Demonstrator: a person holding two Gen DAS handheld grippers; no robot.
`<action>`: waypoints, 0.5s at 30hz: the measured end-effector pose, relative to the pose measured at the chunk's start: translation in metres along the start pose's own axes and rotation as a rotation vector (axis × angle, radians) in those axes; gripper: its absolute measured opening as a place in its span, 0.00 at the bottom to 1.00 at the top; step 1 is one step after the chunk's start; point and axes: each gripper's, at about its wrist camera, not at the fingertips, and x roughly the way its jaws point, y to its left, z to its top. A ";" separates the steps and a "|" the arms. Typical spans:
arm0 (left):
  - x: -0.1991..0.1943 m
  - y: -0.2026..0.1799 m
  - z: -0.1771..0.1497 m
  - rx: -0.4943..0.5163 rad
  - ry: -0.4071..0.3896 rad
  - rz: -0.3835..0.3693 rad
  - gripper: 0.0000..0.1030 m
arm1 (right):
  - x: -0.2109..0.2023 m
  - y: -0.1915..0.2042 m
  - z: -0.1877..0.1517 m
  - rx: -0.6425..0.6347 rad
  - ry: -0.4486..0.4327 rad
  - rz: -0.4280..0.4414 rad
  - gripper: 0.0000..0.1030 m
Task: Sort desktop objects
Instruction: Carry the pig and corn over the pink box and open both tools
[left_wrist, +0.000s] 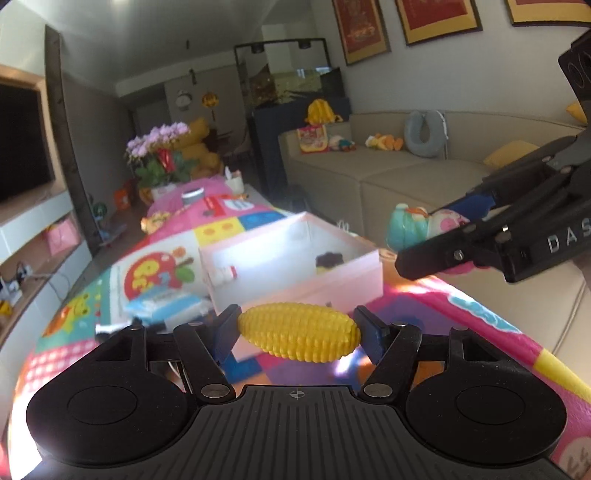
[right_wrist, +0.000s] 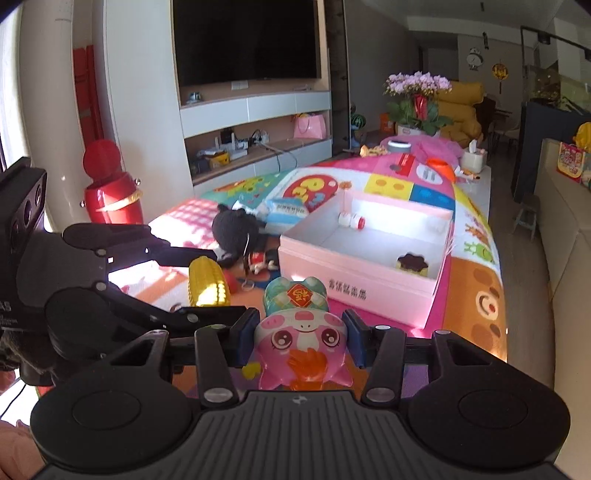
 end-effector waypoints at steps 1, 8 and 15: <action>0.009 0.003 0.013 0.007 -0.034 0.021 0.70 | -0.001 -0.007 0.014 0.002 -0.035 -0.019 0.47; 0.069 0.052 0.063 -0.175 -0.083 0.091 0.92 | 0.036 -0.062 0.126 0.083 -0.199 -0.157 0.67; 0.040 0.067 -0.017 -0.187 0.088 0.190 0.97 | 0.048 -0.083 0.118 0.128 -0.237 -0.230 0.79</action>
